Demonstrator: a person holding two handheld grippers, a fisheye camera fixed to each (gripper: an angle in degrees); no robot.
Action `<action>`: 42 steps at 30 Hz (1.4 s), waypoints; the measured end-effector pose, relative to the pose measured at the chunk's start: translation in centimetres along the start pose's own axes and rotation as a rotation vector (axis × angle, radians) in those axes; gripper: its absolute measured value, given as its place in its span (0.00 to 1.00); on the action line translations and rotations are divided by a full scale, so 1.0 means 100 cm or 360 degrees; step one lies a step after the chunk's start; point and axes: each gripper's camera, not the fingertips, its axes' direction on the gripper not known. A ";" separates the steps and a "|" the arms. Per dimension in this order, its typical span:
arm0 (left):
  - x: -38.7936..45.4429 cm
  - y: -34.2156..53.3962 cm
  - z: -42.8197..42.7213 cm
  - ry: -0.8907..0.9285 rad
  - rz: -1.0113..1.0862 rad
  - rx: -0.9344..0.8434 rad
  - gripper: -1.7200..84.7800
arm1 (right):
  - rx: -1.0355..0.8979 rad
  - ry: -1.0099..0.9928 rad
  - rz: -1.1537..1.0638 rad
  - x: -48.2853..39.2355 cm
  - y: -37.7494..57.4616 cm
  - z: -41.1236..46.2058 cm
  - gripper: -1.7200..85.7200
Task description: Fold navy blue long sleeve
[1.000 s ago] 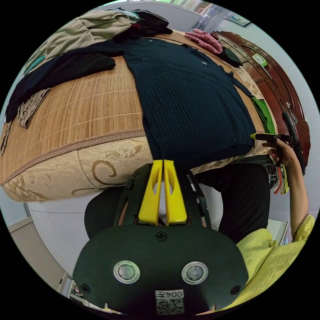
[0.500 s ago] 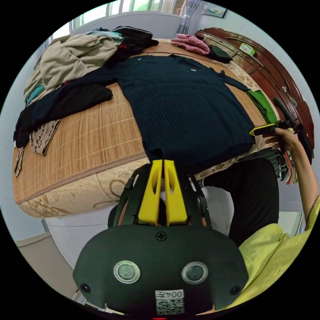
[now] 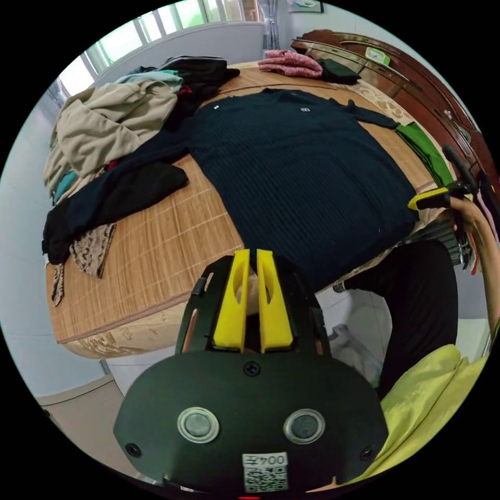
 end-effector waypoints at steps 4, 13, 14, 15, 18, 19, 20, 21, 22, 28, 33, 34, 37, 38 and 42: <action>0.012 -0.018 0.006 0.0081 0.0038 -0.0024 0.03 | 0.0133 -0.0410 0.0073 0.041 0.023 -0.015 0.16; 0.010 -0.050 0.006 0.0114 0.0042 -0.0109 0.02 | 0.0471 -0.1285 0.0323 0.138 0.098 -0.020 0.13; 0.007 -0.051 0.006 0.0126 0.0036 -0.0112 0.02 | 0.0470 -0.1268 0.0351 0.145 0.106 -0.017 0.13; 0.003 -0.053 0.005 0.0145 0.0030 -0.0117 0.02 | 0.0473 -0.1255 0.0362 0.148 0.110 -0.016 0.13; -0.004 -0.057 0.001 0.0155 0.0035 -0.0121 0.03 | 0.0543 -0.1240 0.0373 0.157 0.127 -0.012 0.13; -0.006 -0.058 0.000 0.0152 0.0036 -0.0120 0.03 | 0.0561 -0.1224 0.0366 0.158 0.132 -0.011 0.13; -0.008 -0.058 -0.001 0.0153 0.0035 -0.0119 0.03 | 0.0575 -0.1186 0.0355 0.156 0.135 -0.010 0.13; -0.010 -0.060 -0.003 0.0158 0.0034 -0.0118 0.03 | 0.0577 -0.1159 0.0346 0.154 0.136 -0.009 0.13; -0.013 -0.061 -0.005 0.0158 0.0028 -0.0119 0.03 | 0.0564 -0.1094 0.0321 0.149 0.137 -0.008 0.13; -0.026 -0.061 -0.012 0.0193 -0.0006 -0.0101 0.03 | 0.0450 -0.0710 0.0195 0.109 0.130 -0.005 0.11; -0.030 -0.063 -0.020 0.0173 -0.0006 -0.0099 0.03 | 0.0430 -0.0315 0.0143 0.070 0.127 -0.012 0.05; -0.030 -0.064 -0.021 0.0171 -0.0004 -0.0098 0.03 | 0.0448 -0.0211 0.0149 0.062 0.129 -0.014 0.04; -0.031 -0.066 -0.025 0.0163 0.0011 -0.0092 0.03 | 0.0440 0.0050 0.0192 0.055 0.135 -0.013 0.04; -0.030 -0.066 -0.025 0.0160 0.0017 -0.0090 0.03 | 0.0435 0.0021 0.0200 0.053 0.136 -0.011 0.04; -0.027 -0.070 -0.032 0.0124 0.0068 -0.0087 0.03 | 0.0385 -0.0011 0.0198 0.040 0.136 -0.013 0.05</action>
